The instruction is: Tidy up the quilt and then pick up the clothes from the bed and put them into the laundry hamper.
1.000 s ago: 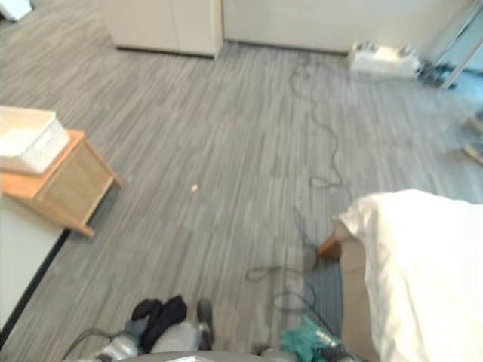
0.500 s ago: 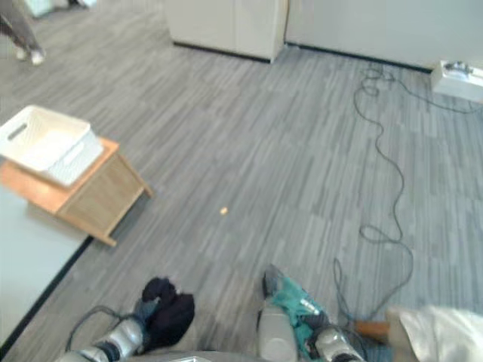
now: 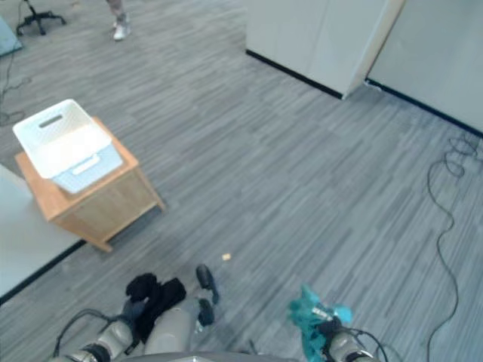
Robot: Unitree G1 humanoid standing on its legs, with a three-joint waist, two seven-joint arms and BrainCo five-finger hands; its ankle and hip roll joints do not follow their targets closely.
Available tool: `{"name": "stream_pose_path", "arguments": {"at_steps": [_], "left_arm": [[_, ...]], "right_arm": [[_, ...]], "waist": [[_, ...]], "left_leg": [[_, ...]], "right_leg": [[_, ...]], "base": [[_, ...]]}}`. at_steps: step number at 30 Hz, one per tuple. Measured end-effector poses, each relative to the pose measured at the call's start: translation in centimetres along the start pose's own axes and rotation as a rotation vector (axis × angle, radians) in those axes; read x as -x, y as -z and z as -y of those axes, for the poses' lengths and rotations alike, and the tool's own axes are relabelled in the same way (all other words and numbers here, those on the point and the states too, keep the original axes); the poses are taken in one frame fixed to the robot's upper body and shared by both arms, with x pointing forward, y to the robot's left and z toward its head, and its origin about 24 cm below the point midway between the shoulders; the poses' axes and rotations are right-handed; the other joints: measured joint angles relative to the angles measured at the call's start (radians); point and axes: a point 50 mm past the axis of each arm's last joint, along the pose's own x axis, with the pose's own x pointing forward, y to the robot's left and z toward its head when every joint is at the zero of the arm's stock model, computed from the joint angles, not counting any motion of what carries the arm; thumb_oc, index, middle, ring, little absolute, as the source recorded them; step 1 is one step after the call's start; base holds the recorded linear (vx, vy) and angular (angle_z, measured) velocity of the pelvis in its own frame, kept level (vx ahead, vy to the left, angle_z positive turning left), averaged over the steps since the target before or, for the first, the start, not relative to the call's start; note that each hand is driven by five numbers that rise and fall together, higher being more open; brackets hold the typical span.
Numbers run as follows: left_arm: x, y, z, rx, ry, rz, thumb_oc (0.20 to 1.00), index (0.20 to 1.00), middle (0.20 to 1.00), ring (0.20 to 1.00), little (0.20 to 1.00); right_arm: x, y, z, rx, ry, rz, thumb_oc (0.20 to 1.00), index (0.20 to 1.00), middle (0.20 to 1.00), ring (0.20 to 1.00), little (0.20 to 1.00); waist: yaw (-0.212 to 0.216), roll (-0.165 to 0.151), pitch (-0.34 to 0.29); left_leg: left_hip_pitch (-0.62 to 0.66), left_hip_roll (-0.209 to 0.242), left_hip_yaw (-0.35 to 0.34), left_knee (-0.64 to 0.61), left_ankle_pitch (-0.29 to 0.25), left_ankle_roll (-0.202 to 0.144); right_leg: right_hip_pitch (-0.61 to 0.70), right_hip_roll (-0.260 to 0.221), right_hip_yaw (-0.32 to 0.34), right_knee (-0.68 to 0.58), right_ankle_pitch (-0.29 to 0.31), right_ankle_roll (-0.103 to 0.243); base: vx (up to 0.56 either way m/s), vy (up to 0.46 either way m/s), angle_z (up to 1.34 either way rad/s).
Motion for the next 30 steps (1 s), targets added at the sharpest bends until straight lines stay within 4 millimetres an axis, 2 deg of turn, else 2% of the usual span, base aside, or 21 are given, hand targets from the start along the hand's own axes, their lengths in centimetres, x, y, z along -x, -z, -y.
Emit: {"name": "stream_pose_path", "arguments": {"at_steps": [1, 2, 4, 6, 7, 9, 11, 12, 13, 14, 15, 17, 18, 19, 20, 22, 23, 25, 27, 29, 30], "left_arm": [[0.1, 0.7, 0.6, -0.009, 0.019, -0.023, 0.200, 0.200, 0.200, 0.200, 0.200], [0.3, 2.0, 0.8, -0.037, 0.037, -0.068, 0.200, 0.200, 0.200, 0.200, 0.200], [0.3, 2.0, 0.6, -0.050, 0.037, -0.068, 0.200, 0.200, 0.200, 0.200, 0.200], [0.1, 0.9, 0.1, -0.047, 0.021, -0.034, 0.200, 0.200, 0.200, 0.200, 0.200], [0.0, 0.3, -0.2, -0.048, 0.009, -0.010, 0.200, 0.200, 0.200, 0.200, 0.200], [-0.4, -2.5, -1.3, -0.045, -0.027, 0.065, 0.200, 0.200, 0.200, 0.200, 0.200], [-0.5, -4.3, -2.4, -0.041, -0.066, 0.122, 0.200, 0.200, 0.200, 0.200, 0.200], [-0.5, -4.8, -2.3, -0.042, -0.067, 0.137, 0.200, 0.200, 0.200, 0.200, 0.200], [-0.6, -4.5, -2.7, -0.046, -0.081, 0.130, 0.200, 0.200, 0.200, 0.200, 0.200], [-0.6, -3.7, -2.7, -0.044, -0.075, 0.104, 0.200, 0.200, 0.200, 0.200, 0.200], [-0.5, -3.1, -1.9, -0.040, -0.057, 0.085, 0.200, 0.200, 0.200, 0.200, 0.200], [-0.1, -2.5, 0.2, -0.028, -0.001, 0.067, 0.200, 0.200, 0.200, 0.200, 0.200], [0.0, -2.4, 0.8, -0.025, 0.014, 0.063, 0.200, 0.200, 0.200, 0.200, 0.200], [0.1, -2.6, 1.5, -0.017, 0.035, 0.058, 0.200, 0.200, 0.200, 0.200, 0.200], [0.2, -2.0, 2.0, -0.019, 0.050, 0.042, 0.200, 0.200, 0.200, 0.200, 0.200], [0.2, -1.3, 1.5, -0.003, 0.033, 0.026, 0.200, 0.200, 0.200, 0.200, 0.200], [-0.2, -1.8, 0.1, 0.002, -0.001, 0.032, 0.200, 0.200, 0.200, 0.200, 0.200], [-0.1, -0.4, 0.0, 0.018, -0.012, 0.000, 0.200, 0.200, 0.200, 0.200, 0.200], [-0.2, -0.7, -0.5, 0.030, -0.029, 0.011, 0.200, 0.200, 0.200, 0.200, 0.200], [-0.2, -1.9, -0.6, 0.057, -0.034, 0.047, 0.200, 0.200, 0.200, 0.200, 0.200], [-0.2, -2.1, -0.6, 0.072, -0.033, 0.061, 0.200, 0.200, 0.200, 0.200, 0.200]], "right_arm": [[0.2, 1.0, -0.4, 0.008, -0.012, -0.024, 0.200, 0.200, 0.200, 0.200, 0.200], [0.6, 1.8, -2.1, 0.004, -0.054, -0.034, 0.200, 0.200, 0.200, 0.200, 0.200], [0.9, 2.3, -3.1, -0.060, -0.080, -0.054, 0.200, 0.200, 0.200, 0.200, 0.200], [0.9, 2.0, -3.1, -0.066, -0.079, -0.045, 0.200, 0.200, 0.200, 0.200, 0.200], [0.6, 1.2, -2.5, -0.082, -0.064, -0.027, 0.200, 0.200, 0.200, 0.200, 0.200], [0.4, -1.1, -1.5, -0.114, -0.038, 0.059, 0.200, 0.200, 0.200, 0.200, 0.200], [0.4, -1.6, -1.4, -0.121, -0.034, 0.083, 0.200, 0.200, 0.200, 0.200, 0.200], [0.3, -1.3, -1.3, -0.120, -0.031, 0.076, 0.200, 0.200, 0.200, 0.200, 0.200], [0.2, -1.8, -0.9, -0.125, -0.021, 0.087, 0.200, 0.200, 0.200, 0.200, 0.200], [0.2, -1.9, -0.8, -0.123, -0.018, 0.090, 0.200, 0.200, 0.200, 0.200, 0.200], [0.2, -1.6, -0.7, -0.125, -0.015, 0.078, 0.200, 0.200, 0.200, 0.200, 0.200], [-0.1, -2.0, 0.7, -0.136, 0.015, 0.072, 0.200, 0.200, 0.200, 0.200, 0.200], [-0.1, -2.1, 1.0, -0.140, 0.021, 0.069, 0.200, 0.200, 0.200, 0.200, 0.200], [-0.1, -1.1, 0.5, -0.135, 0.006, 0.032, 0.200, 0.200, 0.200, 0.200, 0.200], [-0.1, -1.0, 0.4, -0.142, 0.005, 0.027, 0.200, 0.200, 0.200, 0.200, 0.200], [-0.1, -1.7, 0.9, -0.141, 0.021, 0.063, 0.200, 0.200, 0.200, 0.200, 0.200], [-0.1, -2.3, 1.4, -0.144, 0.034, 0.095, 0.200, 0.200, 0.200, 0.200, 0.200], [-0.1, -4.6, 1.8, -0.139, 0.043, 0.163, 0.200, 0.200, 0.200, 0.200, 0.200], [-0.1, -4.6, 2.2, -0.117, 0.051, 0.171, 0.200, 0.200, 0.200, 0.200, 0.200], [-0.2, -3.5, 2.2, -0.117, 0.048, 0.140, 0.200, 0.200, 0.200, 0.200, 0.200], [-0.2, -3.2, 1.7, -0.116, 0.034, 0.125, 0.200, 0.200, 0.200, 0.200, 0.200]], "waist": [[0.003, 0.018, -0.016], [-0.013, -0.015, -0.036], [-0.046, -0.038, -0.026], [-0.058, -0.026, -0.022], [-0.055, -0.006, -0.010], [-0.092, 0.069, 0.024], [-0.106, 0.076, 0.035], [-0.113, 0.055, 0.029], [-0.100, 0.032, 0.030], [-0.106, 0.013, 0.014], [-0.115, 0.031, 0.015], [-0.112, 0.100, 0.020], [-0.120, 0.098, 0.028], [-0.153, 0.076, 0.036], [-0.141, 0.084, 0.034], [-0.086, 0.054, 0.039], [-0.100, 0.041, 0.057], [-0.062, 0.013, 0.069], [-0.067, 0.009, 0.076], [-0.075, 0.007, 0.079], [-0.060, 0.012, 0.074]], "left_leg": [[0.023, -0.006, -0.025, 0.007, 0.002, 0.055], [0.088, -0.035, -0.086, -0.035, 0.068, 0.135], [0.196, -0.080, -0.149, -0.094, 0.053, 0.115], [0.263, -0.089, -0.184, -0.113, 0.008, 0.124], [0.294, -0.080, -0.212, -0.121, -0.021, 0.097], [0.348, -0.014, -0.326, -0.125, -0.036, 0.063], [0.397, -0.008, -0.389, -0.126, -0.066, 0.034], [0.425, -0.014, -0.443, -0.132, -0.114, 0.003], [0.449, -0.019, -0.479, -0.132, -0.148, -0.021], [0.459, -0.010, -0.503, -0.128, -0.167, -0.045], [0.478, 0.035, -0.543, -0.132, -0.195, -0.076], [0.488, 0.103, -0.557, -0.092, -0.167, -0.110], [0.480, 0.117, -0.548, -0.061, -0.143, -0.109], [0.467, 0.137, -0.600, 0.021, -0.101, -0.146], [0.468, 0.141, -0.610, 0.058, -0.071, -0.173], [0.293, 0.171, -0.616, 0.379, -0.017, -0.200], [0.160, 0.186, -0.589, 0.584, 0.081, -0.200], [0.087, 0.214, -0.449, 0.653, 0.056, -0.198], [0.046, 0.229, -0.262, 0.562, 0.027, -0.182], [0.042, 0.180, -0.174, 0.353, 0.008, -0.189], [0.045, 0.150, -0.106, 0.207, 0.020, -0.192]], "right_leg": [[-0.006, 0.024, 0.007, 0.075, -0.017, 0.024], [-0.086, -0.023, -0.016, 0.369, -0.036, 0.046], [-0.322, -0.148, 0.018, 0.923, 0.049, 0.064], [-0.459, -0.186, 0.078, 0.989, 0.014, 0.082], [-0.547, -0.187, 0.111, 1.030, 0.011, 0.076], [-0.687, -0.130, 0.155, 0.858, -0.008, 0.041], [-0.702, -0.165, 0.186, 0.518, 0.009, 0.065], [-0.669, -0.192, 0.225, 0.224, 0.037, 0.079], [-0.677, -0.219, 0.290, 0.112, 0.079, 0.086], [-0.671, -0.213, 0.345, 0.067, 0.079, 0.092], [-0.675, -0.181, 0.359, 0.117, 0.178, 0.106], [-0.650, -0.115, 0.340, 0.170, 0.200, 0.087], [-0.623, -0.114, 0.332, 0.192, 0.210, 0.072], [-0.543, -0.110, 0.316, 0.194, 0.234, 0.022], [-0.509, -0.107, 0.291, 0.194, 0.209, -0.025], [-0.444, -0.099, 0.237, 0.157, 0.181, -0.079], [-0.399, -0.100, 0.186, 0.110, 0.209, -0.103], [-0.327, -0.113, 0.155, 0.042, 0.207, -0.126], [-0.242, -0.117, 0.062, -0.042, 0.211, -0.132], [-0.197, -0.112, -0.027, -0.044, 0.168, -0.110], [-0.165, -0.105, -0.110, -0.045, 0.125, -0.061]], "base": [[0.75, 0.310, 0.61], [0.62, 0.241, 0.76], [0.46, 0.133, 1.14], [0.47, 0.033, 0.68], [0.52, -0.052, 0.76], [0.66, -0.194, 1.50], [0.72, -0.285, 1.79], [0.58, -0.274, 1.44], [0.59, -0.270, 1.36], [0.43, -0.201, 1.27], [0.64, -0.329, 1.25], [0.69, -0.418, 1.01], [0.40, -0.358, 1.57], [0.23, -0.225, 1.70], [0.38, -0.501, 1.61], [0.19, -0.341, 0.85], [0.31, -0.254, 0.75], [0.33, -0.206, 0.54], [0.44, -0.088, 0.96], [0.59, -0.074, 1.42], [0.50, -0.043, 1.59]]}}
